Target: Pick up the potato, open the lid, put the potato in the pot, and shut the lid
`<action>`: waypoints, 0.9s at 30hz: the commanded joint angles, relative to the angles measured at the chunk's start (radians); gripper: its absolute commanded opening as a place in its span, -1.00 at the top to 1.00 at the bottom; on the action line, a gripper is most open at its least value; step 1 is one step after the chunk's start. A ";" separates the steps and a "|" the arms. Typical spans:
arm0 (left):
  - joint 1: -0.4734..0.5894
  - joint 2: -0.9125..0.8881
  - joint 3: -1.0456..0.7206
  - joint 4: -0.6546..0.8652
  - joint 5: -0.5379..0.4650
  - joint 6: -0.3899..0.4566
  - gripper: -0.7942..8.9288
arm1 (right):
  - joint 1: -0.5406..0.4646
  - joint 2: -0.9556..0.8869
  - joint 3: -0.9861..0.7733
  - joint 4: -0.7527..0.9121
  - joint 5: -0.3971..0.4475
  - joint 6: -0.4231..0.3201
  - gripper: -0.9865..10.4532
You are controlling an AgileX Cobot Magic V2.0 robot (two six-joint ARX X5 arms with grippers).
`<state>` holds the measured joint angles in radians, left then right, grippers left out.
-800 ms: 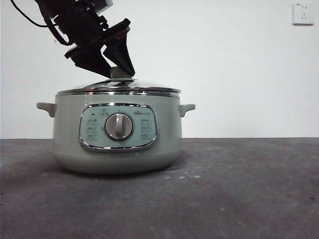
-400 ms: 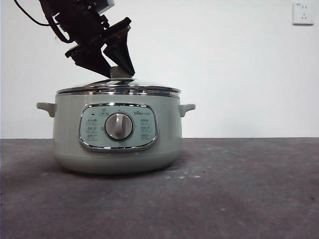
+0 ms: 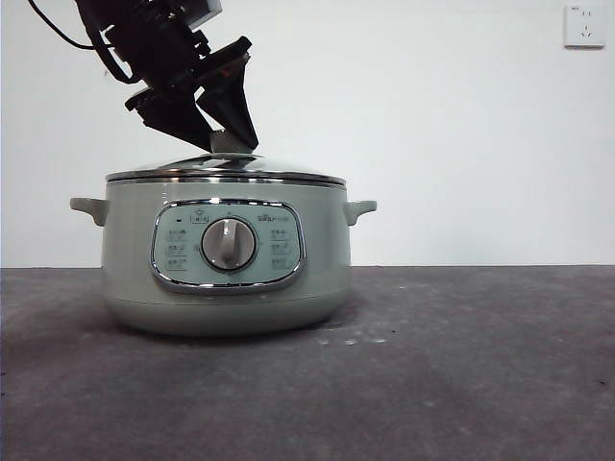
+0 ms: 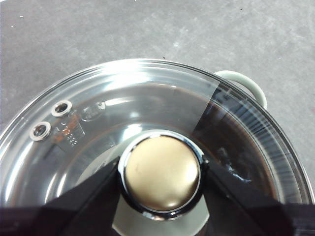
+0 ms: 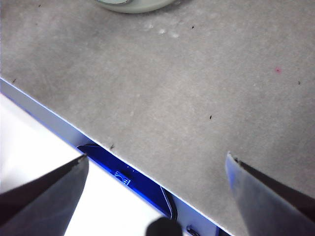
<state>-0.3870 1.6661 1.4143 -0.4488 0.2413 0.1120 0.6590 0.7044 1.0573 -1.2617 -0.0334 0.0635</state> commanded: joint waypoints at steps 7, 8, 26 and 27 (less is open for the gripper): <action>-0.003 0.002 0.010 -0.024 0.019 0.004 0.74 | 0.001 -0.002 -0.011 0.006 0.000 0.000 0.01; -0.003 0.002 0.010 -0.024 0.019 0.003 0.63 | 0.001 -0.002 -0.011 0.006 0.000 0.000 0.01; -0.003 -0.013 0.016 -0.029 0.020 -0.008 -0.01 | 0.001 -0.002 -0.011 0.005 0.001 0.004 0.01; -0.003 -0.021 0.016 -0.029 0.020 -0.008 -0.01 | 0.001 -0.002 -0.011 0.005 0.000 0.004 0.01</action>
<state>-0.3874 1.6604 1.4216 -0.4797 0.2543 0.1108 0.6590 0.7044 1.0573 -1.2613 -0.0334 0.0639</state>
